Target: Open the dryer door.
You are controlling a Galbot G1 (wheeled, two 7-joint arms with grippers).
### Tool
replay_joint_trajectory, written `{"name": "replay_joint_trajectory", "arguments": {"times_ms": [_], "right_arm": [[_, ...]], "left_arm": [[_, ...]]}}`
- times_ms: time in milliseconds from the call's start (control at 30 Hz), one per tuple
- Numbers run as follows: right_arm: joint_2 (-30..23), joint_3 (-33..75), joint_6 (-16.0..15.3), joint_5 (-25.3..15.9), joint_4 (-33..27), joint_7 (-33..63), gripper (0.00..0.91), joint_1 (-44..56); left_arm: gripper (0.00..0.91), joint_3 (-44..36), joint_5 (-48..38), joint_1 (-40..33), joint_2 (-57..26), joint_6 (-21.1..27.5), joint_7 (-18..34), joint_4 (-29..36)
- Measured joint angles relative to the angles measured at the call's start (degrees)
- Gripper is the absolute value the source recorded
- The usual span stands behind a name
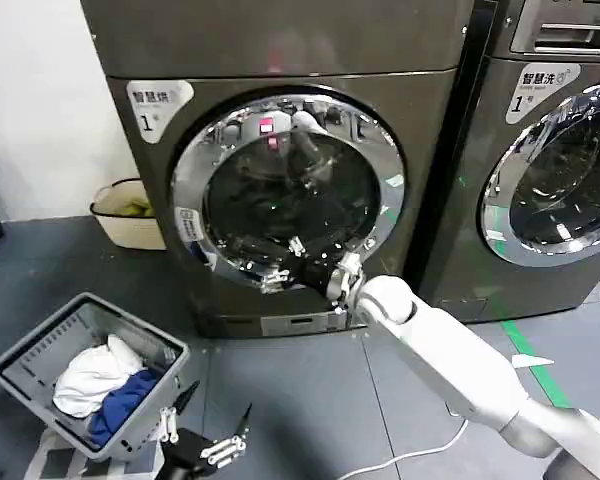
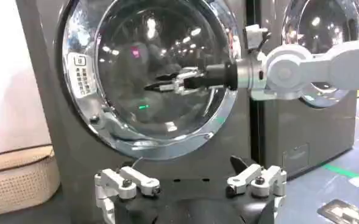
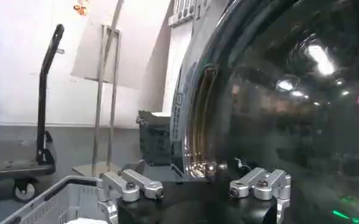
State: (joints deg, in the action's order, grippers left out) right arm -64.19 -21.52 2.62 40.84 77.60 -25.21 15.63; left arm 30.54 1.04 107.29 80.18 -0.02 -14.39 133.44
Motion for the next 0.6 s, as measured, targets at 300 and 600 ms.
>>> {"name": "replay_joint_trajectory", "arguments": {"times_ms": [300,600], "right_arm": [[-2.5,-1.1,0.3,0.0,-3.3,-1.0,0.907,-2.5],[-5.6,-1.7,1.5,-0.5,-8.0,-2.0,0.907,-4.7]], "left_arm": [[0.907,-0.1,0.0,-0.3,0.0,0.0,-0.1,-0.2],[0.907,-0.1,-0.1,-0.3,0.0,0.0,-0.2,-0.1]]}}
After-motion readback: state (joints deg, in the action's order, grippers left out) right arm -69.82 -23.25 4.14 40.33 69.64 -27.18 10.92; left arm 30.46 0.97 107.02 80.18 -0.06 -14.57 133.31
